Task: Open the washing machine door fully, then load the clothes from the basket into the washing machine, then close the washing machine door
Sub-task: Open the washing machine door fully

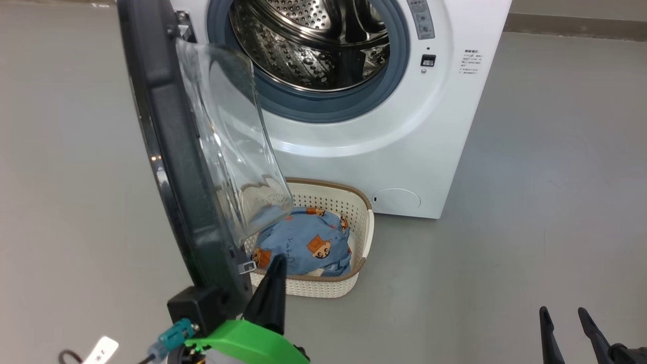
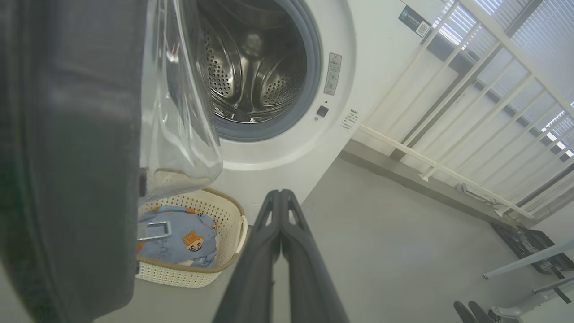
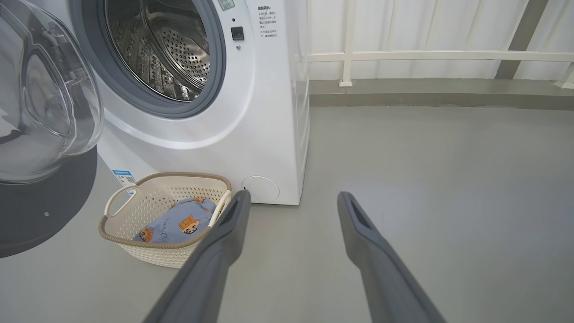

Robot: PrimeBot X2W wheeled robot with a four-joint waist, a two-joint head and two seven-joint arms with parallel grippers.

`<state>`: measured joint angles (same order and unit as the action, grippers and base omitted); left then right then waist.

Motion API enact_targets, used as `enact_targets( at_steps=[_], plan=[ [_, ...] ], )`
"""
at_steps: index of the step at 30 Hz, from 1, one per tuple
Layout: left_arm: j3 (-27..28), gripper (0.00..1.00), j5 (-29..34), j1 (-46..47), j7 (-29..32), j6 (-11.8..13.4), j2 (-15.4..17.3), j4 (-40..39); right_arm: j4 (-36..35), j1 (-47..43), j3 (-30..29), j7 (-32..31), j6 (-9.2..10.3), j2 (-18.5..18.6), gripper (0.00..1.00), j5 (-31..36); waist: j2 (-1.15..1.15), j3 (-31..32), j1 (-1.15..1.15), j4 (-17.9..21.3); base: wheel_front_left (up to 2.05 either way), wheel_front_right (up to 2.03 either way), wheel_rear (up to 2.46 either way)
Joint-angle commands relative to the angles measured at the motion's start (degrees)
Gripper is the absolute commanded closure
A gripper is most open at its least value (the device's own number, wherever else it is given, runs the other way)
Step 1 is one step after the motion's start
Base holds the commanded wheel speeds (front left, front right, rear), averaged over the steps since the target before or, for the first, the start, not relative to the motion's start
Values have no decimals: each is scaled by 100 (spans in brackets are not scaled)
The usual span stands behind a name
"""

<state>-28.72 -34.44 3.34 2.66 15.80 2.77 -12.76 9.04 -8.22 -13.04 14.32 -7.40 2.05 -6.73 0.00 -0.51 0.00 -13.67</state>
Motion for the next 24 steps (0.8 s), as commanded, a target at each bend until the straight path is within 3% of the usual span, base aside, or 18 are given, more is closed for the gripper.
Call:
enact_targets(
  at_steps=[1, 12, 24],
  plan=[
    [228, 100, -132, 197, -408, 127, 11, 295, -97, 199, 136, 68, -9, 83, 0, -33, 0, -15, 0, 26, 0, 0, 0],
    [219, 100, -591, 613, -1516, 492, 11, 1604, -84, 184, 131, 68, -9, 83, 0, -6, 0, 4, 0, 48, 0, 0, 0],
    [411, 100, -626, 855, -1762, 699, 11, 2177, -108, 112, 120, 68, -9, 83, 0, 15, 0, 8, 0, -18, 0, 0, 0]
  ],
)
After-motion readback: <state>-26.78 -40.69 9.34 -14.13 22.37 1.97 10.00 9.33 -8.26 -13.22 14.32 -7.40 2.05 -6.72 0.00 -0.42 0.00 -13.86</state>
